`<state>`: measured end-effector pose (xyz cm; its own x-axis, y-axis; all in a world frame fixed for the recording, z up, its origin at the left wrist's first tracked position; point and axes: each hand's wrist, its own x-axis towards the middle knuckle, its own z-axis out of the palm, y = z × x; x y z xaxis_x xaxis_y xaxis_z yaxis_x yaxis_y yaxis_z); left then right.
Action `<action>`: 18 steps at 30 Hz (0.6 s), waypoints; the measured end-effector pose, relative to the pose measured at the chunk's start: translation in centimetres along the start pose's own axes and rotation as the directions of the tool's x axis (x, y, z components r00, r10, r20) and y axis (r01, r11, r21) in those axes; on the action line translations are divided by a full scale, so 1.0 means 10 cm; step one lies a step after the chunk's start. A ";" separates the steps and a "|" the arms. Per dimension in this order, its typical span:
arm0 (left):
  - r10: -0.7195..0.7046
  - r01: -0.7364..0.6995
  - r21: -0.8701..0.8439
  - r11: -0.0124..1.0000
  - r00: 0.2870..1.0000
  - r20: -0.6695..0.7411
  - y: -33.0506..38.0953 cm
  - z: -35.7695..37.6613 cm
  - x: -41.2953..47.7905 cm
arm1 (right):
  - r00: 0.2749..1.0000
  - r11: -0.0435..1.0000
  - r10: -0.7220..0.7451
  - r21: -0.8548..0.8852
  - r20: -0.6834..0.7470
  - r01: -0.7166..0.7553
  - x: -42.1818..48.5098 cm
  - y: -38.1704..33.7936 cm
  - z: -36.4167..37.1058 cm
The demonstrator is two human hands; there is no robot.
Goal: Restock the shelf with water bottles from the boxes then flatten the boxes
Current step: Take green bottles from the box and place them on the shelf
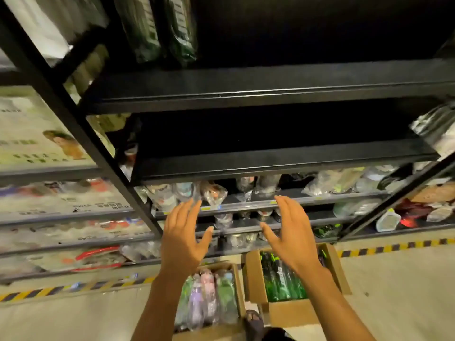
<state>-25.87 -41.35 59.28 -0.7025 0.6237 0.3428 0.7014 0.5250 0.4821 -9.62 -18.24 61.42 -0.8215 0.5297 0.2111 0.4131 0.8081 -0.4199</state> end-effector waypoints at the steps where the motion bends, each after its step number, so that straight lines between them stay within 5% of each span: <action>1: -0.034 0.035 -0.003 0.999 0.999 0.040 0.08 0.11 -0.15 | 0.999 0.999 0.019 -0.027 0.039 -0.018 -0.18 0.14 0.02; 5: -0.200 0.200 0.016 0.980 0.969 0.144 0.50 0.52 -0.71 | 0.983 0.988 0.126 -0.110 0.130 -0.112 -0.83 0.77 -0.01; 9: -0.185 0.178 0.053 0.983 0.970 0.157 1.00 1.02 -1.21 | 0.967 0.980 0.195 -0.061 0.164 -0.187 -1.34 1.53 -0.07; 18: -0.390 0.382 0.084 0.920 0.890 0.237 2.77 2.18 -1.77 | 0.909 0.968 0.249 -0.057 0.334 -0.244 -2.20 3.43 -0.68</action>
<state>8.60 -25.20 48.99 -0.8703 0.4869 -0.0741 0.3876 0.7699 0.5070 25.30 -0.36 48.41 -0.7751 0.5967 -0.2078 0.6230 0.6674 -0.4080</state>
